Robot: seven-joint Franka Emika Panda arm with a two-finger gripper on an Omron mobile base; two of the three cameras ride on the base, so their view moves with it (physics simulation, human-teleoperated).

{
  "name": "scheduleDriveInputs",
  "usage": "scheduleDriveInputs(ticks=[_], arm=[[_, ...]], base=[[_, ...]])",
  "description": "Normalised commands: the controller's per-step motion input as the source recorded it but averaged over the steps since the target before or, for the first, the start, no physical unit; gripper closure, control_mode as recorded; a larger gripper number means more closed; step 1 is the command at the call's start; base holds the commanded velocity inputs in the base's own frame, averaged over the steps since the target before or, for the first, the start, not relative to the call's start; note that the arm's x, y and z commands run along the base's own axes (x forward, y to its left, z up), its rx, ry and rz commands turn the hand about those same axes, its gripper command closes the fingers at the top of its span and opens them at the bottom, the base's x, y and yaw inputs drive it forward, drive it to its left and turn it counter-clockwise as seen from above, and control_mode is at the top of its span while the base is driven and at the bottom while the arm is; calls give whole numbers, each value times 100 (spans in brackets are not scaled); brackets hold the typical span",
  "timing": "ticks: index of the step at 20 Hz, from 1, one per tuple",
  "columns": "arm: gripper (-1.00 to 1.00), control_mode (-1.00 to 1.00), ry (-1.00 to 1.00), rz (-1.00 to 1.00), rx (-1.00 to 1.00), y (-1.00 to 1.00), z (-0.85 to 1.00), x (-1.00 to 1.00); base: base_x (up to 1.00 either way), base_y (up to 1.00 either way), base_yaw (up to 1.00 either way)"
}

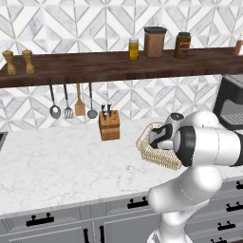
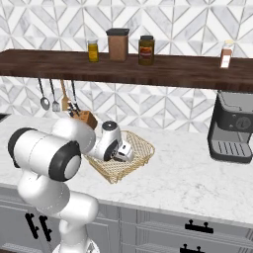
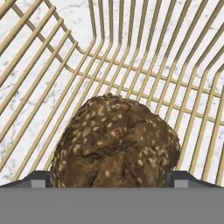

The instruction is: Open the cabinet, pick up the bread from the cabinet and place it in the basket. Then move the basket to the dining counter.

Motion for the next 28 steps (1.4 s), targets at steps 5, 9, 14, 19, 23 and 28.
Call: scheduleDriveInputs(ticks=[5, 9, 14, 19, 23, 28], arm=[[-100, -100, 0, 0, -3, -4, -17, 16], [-100, -100, 0, 0, -2, -10, -16, 34], [-100, -100, 0, 0, -1, -31, -2, 60], [-100, -100, 0, 0, -3, -54, 0, 29], [-100, -100, 0, 0, -5, -62, 0, 18], [-100, -100, -4, -1, -6, -45, 5, 7]], base=[[0, 0, 0], [0, 0, 0], [0, 0, 0], [0, 0, 0], [0, 0, 0], [0, 0, 0]])
